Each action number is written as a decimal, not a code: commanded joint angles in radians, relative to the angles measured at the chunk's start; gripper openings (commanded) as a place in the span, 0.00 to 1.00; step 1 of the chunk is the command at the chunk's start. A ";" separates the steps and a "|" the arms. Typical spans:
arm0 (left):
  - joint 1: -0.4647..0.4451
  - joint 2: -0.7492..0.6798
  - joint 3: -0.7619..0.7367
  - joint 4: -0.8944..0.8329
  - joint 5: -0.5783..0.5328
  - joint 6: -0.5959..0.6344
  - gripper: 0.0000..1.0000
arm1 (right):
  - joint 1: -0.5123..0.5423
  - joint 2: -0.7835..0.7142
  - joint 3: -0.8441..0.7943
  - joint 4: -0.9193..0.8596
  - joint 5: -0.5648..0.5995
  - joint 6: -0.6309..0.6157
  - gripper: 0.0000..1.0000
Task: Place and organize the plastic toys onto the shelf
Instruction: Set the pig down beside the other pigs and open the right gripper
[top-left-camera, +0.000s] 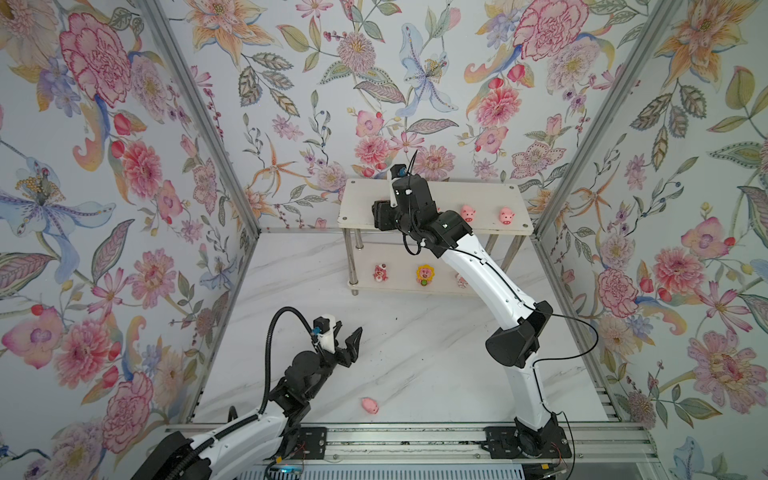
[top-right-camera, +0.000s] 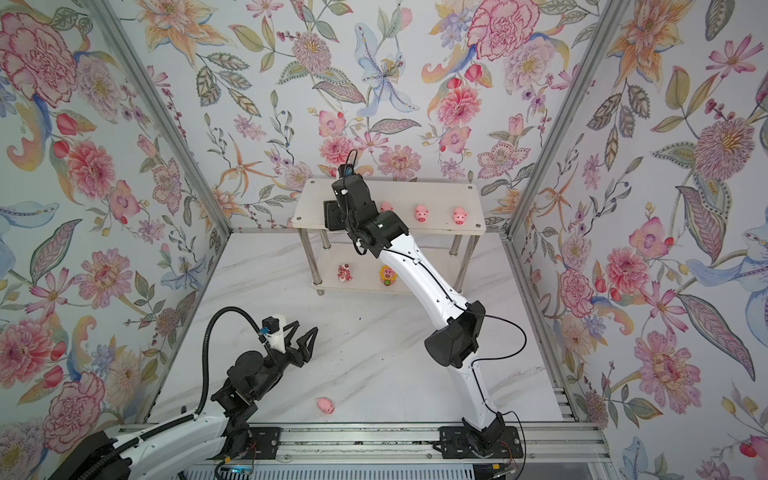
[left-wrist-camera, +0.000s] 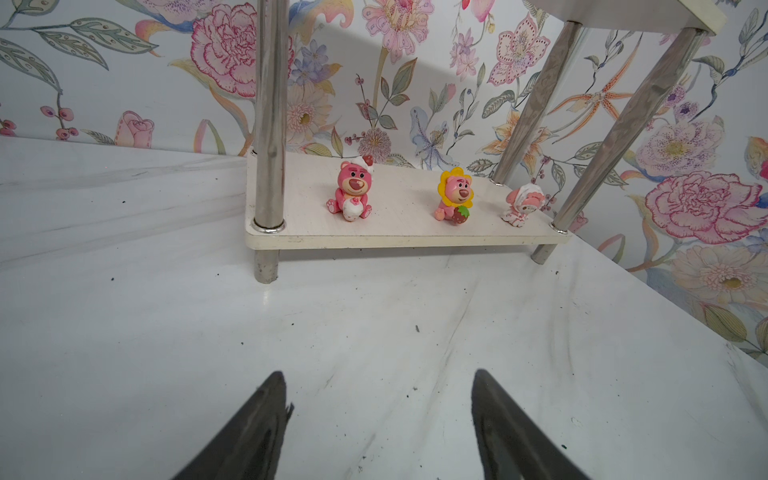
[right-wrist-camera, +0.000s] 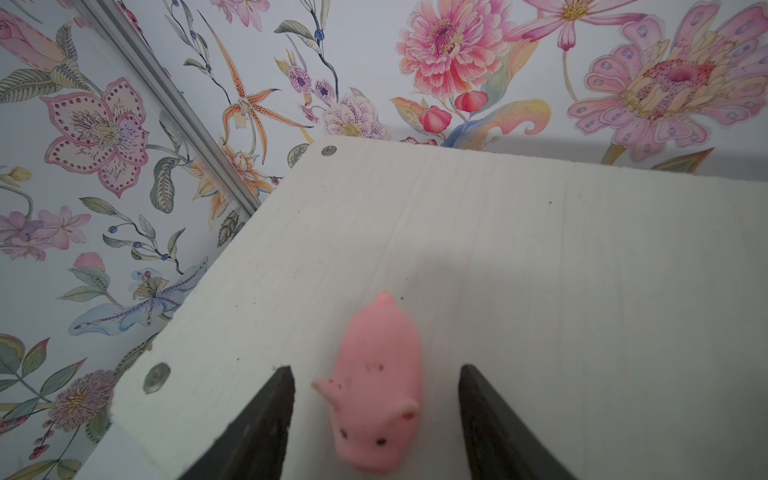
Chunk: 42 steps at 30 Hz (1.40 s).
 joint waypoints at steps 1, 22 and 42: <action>0.011 -0.008 -0.094 0.018 0.011 0.001 0.71 | 0.012 0.036 0.013 -0.031 0.071 -0.030 0.62; 0.012 -0.022 -0.094 0.013 0.012 0.000 0.71 | 0.051 0.040 -0.004 -0.031 0.179 -0.024 0.33; 0.011 -0.027 -0.094 0.012 0.018 -0.003 0.71 | 0.075 -0.035 -0.080 -0.032 0.134 0.030 0.31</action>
